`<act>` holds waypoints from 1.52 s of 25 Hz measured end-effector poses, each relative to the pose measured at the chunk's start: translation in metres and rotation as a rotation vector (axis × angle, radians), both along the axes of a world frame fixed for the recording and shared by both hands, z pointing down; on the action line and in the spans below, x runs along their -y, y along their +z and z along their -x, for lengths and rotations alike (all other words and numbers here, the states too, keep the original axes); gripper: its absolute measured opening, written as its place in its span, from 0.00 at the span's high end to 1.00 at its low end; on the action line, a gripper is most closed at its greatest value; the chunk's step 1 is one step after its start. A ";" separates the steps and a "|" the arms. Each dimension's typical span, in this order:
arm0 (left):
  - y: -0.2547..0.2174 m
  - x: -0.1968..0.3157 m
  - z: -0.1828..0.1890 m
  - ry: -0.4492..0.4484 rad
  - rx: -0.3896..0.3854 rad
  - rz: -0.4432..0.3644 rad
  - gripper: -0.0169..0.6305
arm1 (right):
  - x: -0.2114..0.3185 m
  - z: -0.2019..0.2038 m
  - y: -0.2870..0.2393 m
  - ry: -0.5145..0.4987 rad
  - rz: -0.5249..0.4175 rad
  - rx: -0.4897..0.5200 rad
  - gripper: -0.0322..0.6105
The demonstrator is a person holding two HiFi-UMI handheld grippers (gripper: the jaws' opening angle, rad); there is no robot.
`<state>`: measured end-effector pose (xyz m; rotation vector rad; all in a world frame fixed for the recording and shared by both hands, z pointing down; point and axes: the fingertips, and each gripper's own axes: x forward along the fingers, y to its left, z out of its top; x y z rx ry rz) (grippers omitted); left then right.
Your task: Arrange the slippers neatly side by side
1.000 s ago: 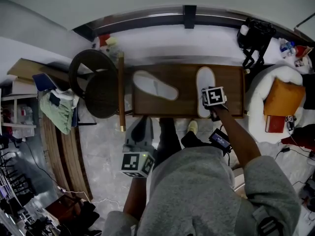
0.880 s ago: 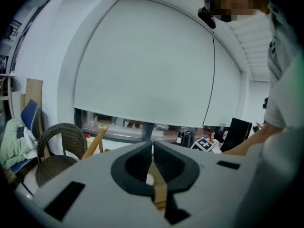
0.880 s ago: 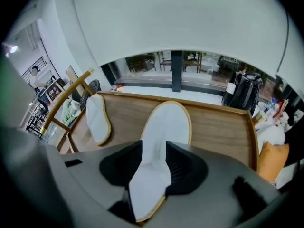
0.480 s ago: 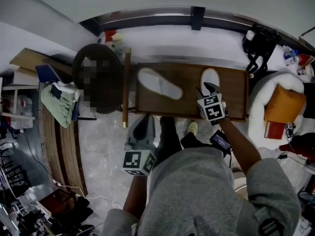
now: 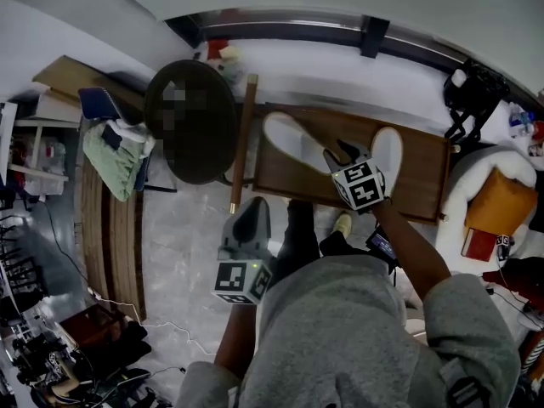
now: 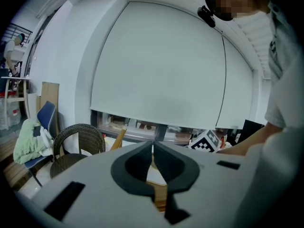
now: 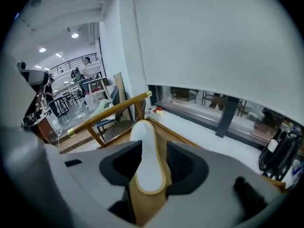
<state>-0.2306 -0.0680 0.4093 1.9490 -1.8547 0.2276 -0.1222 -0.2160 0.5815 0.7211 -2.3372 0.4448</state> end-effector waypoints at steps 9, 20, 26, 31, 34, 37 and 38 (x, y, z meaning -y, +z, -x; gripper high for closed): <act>0.006 0.002 0.042 -0.065 -0.003 0.022 0.94 | 0.011 0.047 0.017 -0.048 0.037 -0.009 0.72; 0.020 0.019 0.081 -0.086 -0.010 0.065 0.94 | 0.022 0.085 0.053 -0.078 0.102 -0.043 0.71; 0.026 0.028 0.095 -0.087 -0.007 0.085 0.94 | 0.018 0.096 0.076 -0.087 0.151 -0.072 0.71; 0.032 0.034 0.105 -0.087 -0.006 0.103 0.94 | 0.017 0.103 0.093 -0.094 0.168 -0.115 0.71; 0.036 0.036 0.110 -0.091 -0.010 0.111 0.94 | 0.012 0.105 0.102 -0.110 0.198 -0.158 0.71; 0.037 0.039 0.113 -0.092 -0.014 0.115 0.94 | 0.012 0.103 0.110 -0.106 0.197 -0.201 0.78; 0.037 0.040 0.113 -0.090 -0.012 0.111 0.94 | 0.013 0.102 0.112 -0.100 0.191 -0.213 0.84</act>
